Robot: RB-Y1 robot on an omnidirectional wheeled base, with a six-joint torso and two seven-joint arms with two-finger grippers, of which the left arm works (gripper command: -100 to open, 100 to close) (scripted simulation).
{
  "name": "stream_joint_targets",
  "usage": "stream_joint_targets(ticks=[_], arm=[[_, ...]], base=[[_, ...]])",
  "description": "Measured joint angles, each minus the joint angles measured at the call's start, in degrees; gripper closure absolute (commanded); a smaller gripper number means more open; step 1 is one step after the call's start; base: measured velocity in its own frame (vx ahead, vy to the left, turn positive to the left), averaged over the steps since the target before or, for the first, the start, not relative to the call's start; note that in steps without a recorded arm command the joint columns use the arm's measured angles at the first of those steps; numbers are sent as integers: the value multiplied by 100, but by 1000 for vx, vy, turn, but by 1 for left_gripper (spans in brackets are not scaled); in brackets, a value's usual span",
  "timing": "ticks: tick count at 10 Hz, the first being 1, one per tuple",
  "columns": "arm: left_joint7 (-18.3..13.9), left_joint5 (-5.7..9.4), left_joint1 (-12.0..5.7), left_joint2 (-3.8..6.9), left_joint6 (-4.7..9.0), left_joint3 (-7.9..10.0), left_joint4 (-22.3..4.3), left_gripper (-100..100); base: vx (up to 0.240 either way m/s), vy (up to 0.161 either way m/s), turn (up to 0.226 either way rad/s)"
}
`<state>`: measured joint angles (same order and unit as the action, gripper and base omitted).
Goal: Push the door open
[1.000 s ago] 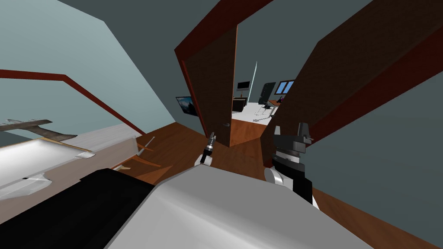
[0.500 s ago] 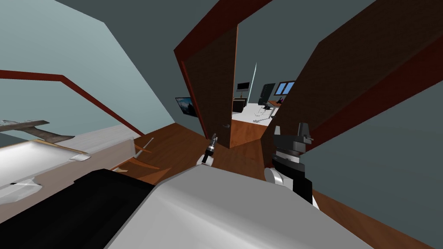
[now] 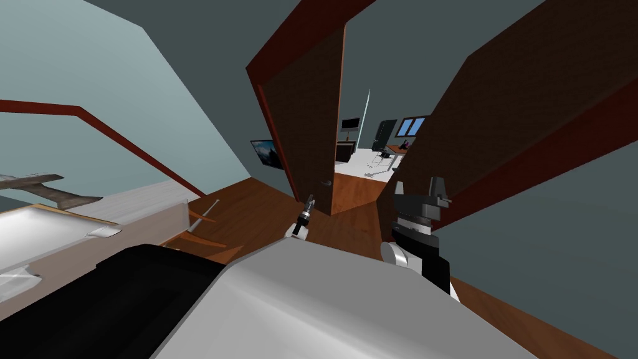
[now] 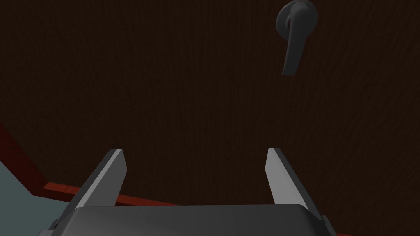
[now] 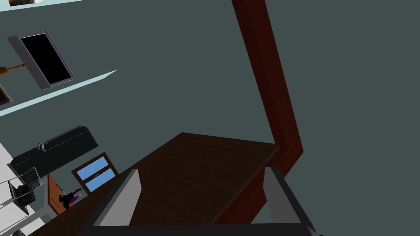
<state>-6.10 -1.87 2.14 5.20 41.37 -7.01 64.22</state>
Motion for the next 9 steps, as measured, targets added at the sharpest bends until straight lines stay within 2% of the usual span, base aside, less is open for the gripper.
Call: stream_joint_targets(ticks=[1,2,3,9], arm=[[-7,-17,-30,-7,-8,-38,-85,-100],[-25,-26,-136,-6,-3,-58,-264,-100],[-27,-40,-196,-28,49,-85,-457,-100],[-97,-99,-470,-43,176,-218,-1176,-100]], base=[[105,15,-4],[104,24,-7],[99,26,-6],[77,17,-4]])
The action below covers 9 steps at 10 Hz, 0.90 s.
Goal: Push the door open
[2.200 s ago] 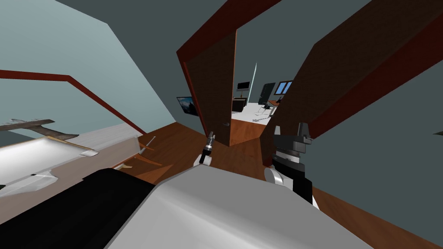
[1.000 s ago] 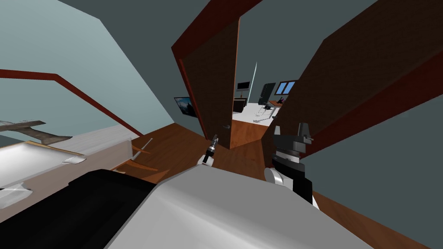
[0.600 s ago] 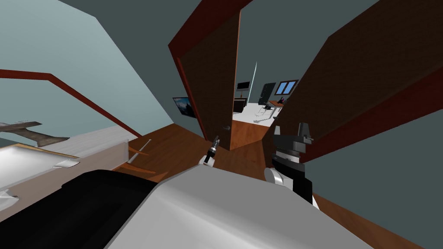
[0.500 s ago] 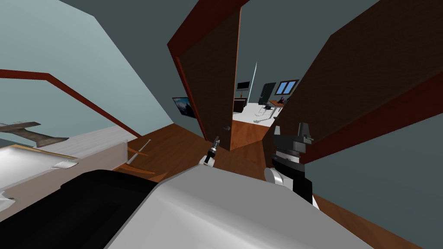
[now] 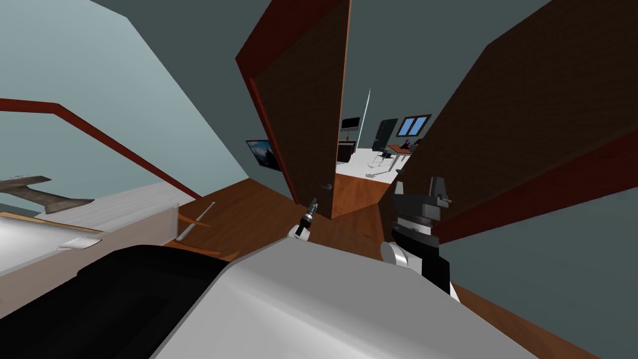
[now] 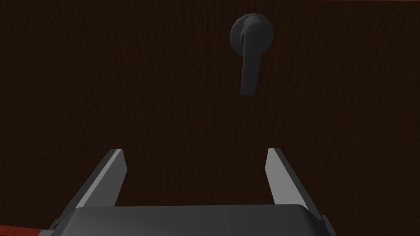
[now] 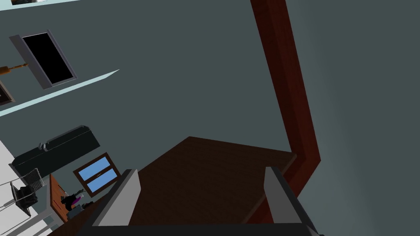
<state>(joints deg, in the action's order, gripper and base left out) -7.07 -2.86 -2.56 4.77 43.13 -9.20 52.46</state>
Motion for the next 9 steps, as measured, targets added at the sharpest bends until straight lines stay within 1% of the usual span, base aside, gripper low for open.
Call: stream_joint_targets(ticks=[1,3,4,5,6,9], arm=[[-9,-5,-79,-5,26,-13,-151,-100],[-29,-27,-153,-19,58,-62,-366,-100],[-44,-35,-213,-19,92,-80,-513,-100],[-51,-51,-260,-38,99,-112,-633,-100],[-63,-66,-280,-43,87,-144,-700,-100],[-81,-76,-413,-60,152,-169,-991,-100]], base=[[101,14,-6],[94,26,-4],[126,28,-7],[137,32,-6],[82,17,-1],[73,0,-3]])
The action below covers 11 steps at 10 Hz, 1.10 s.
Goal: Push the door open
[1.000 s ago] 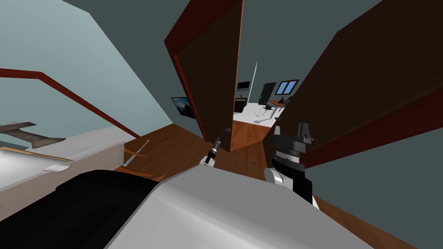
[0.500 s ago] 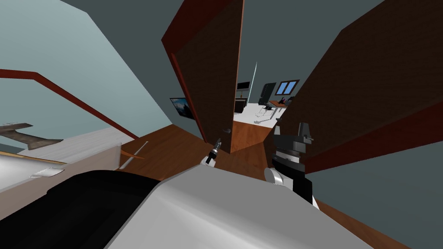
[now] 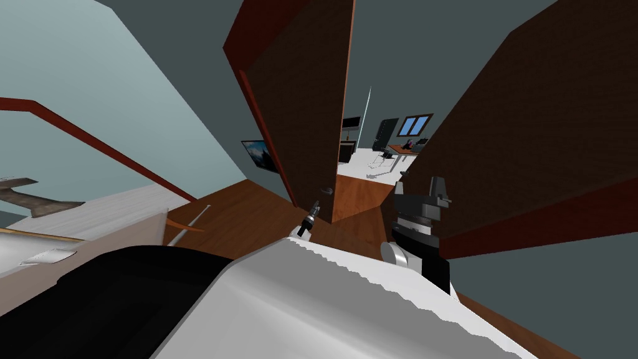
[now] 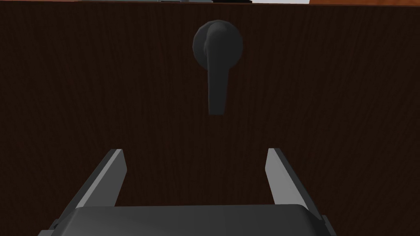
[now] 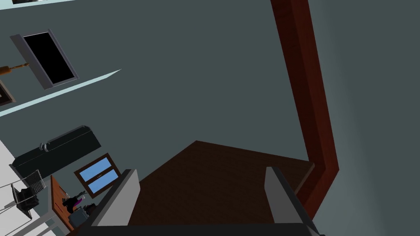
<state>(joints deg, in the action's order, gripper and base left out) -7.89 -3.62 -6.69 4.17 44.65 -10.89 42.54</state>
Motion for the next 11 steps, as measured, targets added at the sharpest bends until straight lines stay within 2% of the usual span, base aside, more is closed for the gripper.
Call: stream_joint_targets(ticks=[4,11], arm=[[-26,-33,-157,-42,77,-72,-414,-100],[28,-2,-178,-37,98,-4,-485,-100]], base=[[106,12,-4],[174,-49,-27]])
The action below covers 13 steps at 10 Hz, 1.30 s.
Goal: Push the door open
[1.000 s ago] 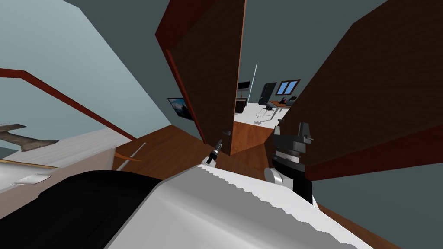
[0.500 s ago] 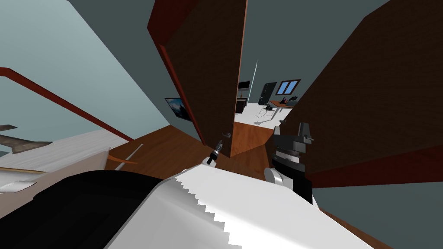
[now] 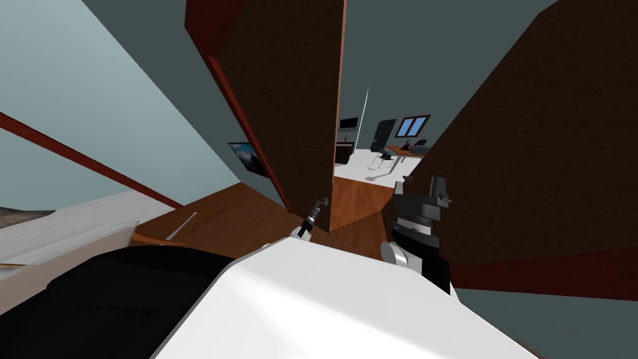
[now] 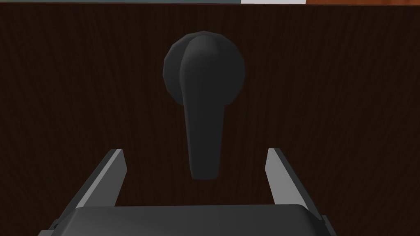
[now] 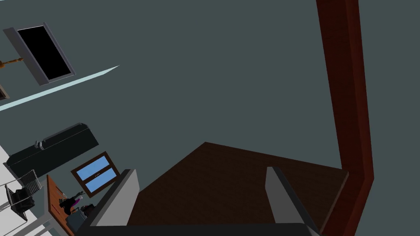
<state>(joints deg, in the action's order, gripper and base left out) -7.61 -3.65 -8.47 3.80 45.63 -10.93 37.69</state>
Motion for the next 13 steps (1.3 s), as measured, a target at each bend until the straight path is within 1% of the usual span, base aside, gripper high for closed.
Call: stream_joint_targets(ticks=[2,3,4,9,11,13], arm=[[21,12,-10,-29,10,25,-28,-100],[29,17,-12,-47,15,36,-38,-100],[31,17,-15,-49,16,38,-38,100],[31,19,-37,-46,4,42,-30,100],[44,28,-12,-45,-13,59,-43,100],[76,59,-24,-42,10,115,-165,100]], base=[[182,-24,-27],[75,-18,-1],[-9,3,4],[-7,3,-5],[116,-54,26],[170,-70,35]])
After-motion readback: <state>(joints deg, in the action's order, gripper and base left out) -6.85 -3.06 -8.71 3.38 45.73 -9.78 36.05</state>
